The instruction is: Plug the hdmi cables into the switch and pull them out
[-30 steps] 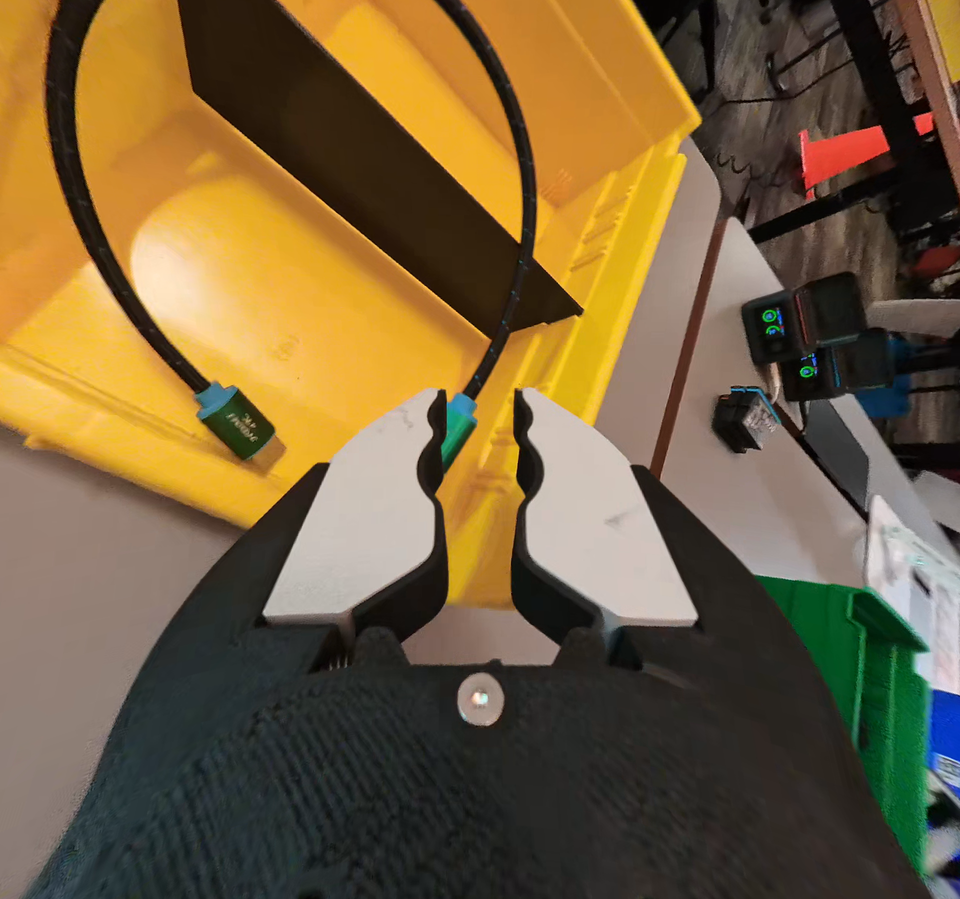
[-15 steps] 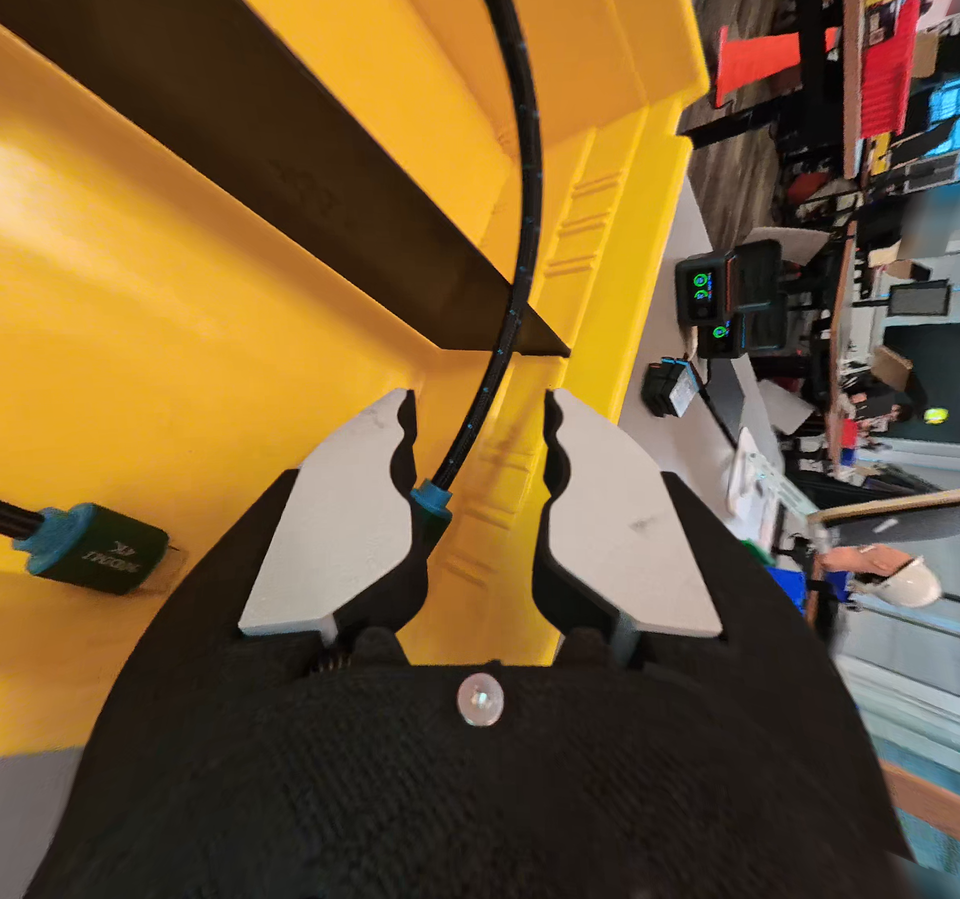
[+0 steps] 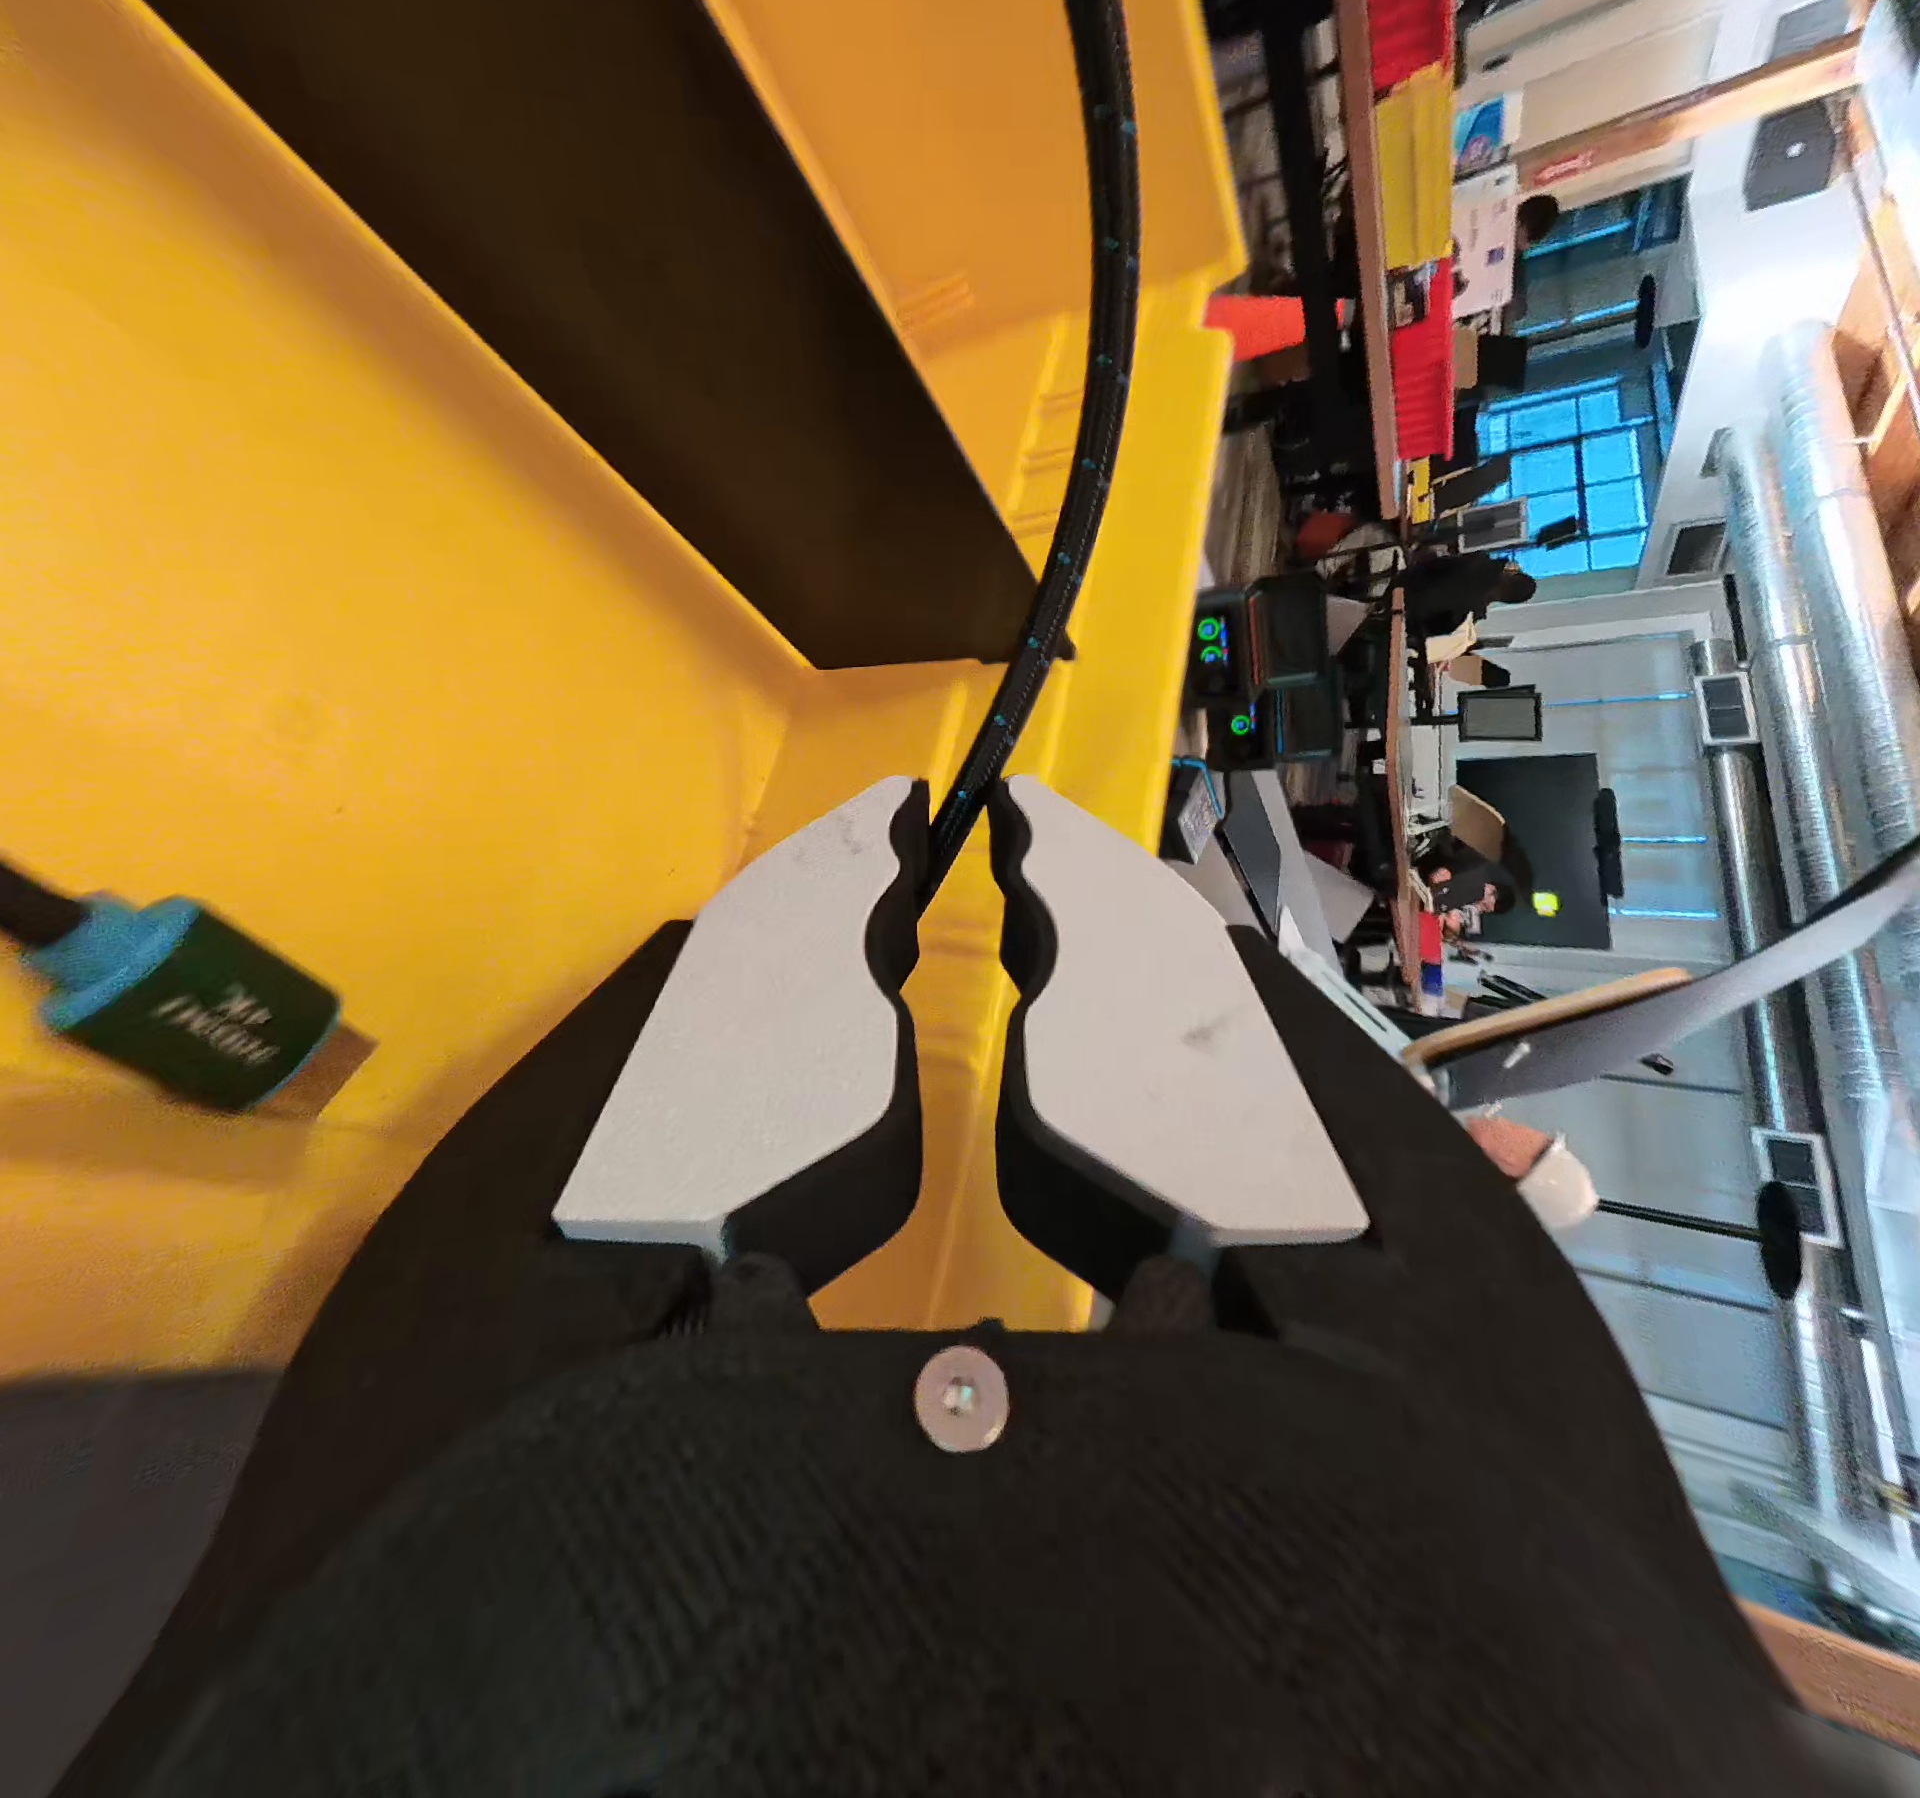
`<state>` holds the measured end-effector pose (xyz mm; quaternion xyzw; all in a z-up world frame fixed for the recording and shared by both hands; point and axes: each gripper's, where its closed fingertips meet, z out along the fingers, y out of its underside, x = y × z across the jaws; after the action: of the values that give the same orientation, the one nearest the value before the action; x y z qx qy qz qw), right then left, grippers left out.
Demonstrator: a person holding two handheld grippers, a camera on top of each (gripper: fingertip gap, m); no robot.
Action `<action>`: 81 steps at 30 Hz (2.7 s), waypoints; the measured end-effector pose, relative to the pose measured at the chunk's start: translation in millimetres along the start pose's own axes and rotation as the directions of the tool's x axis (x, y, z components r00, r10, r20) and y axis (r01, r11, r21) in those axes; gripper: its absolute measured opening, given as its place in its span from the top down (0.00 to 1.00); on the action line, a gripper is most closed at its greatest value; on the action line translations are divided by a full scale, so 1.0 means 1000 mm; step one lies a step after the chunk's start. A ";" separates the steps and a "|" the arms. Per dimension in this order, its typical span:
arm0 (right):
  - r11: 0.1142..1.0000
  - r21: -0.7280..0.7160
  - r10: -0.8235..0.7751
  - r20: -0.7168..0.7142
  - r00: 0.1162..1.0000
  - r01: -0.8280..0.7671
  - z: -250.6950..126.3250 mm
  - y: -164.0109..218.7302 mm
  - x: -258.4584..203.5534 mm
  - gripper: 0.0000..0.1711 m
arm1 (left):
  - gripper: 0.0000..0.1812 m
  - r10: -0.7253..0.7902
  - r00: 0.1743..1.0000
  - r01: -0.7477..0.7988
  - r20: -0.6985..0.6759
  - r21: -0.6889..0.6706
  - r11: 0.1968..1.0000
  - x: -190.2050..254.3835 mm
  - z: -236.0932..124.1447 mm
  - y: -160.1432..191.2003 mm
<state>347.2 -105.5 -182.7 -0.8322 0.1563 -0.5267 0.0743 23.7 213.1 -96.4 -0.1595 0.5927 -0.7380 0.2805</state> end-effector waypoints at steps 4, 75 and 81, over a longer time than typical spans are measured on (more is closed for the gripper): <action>0.988 0.121 0.095 0.013 0.995 -0.096 -0.031 -0.003 0.005 0.94 | 0.87 -0.005 1.000 0.005 -0.005 -0.005 1.000 0.001 0.002 0.002; 0.351 -0.450 -0.260 0.796 -0.547 -0.821 -0.350 -0.221 -0.128 0.85 | 0.88 0.181 0.983 -0.182 -0.028 -0.033 0.983 0.027 0.020 -0.011; 0.354 -0.512 -0.224 0.766 -0.602 -0.783 -0.340 -0.220 -0.133 0.85 | 0.88 0.187 0.982 -0.187 -0.009 -0.100 0.977 0.021 0.022 -0.001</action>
<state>28.7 160.3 -85.4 -0.5572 0.2029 0.4616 0.6597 19.4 183.1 -91.8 -0.1170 0.6412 -0.6778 0.3402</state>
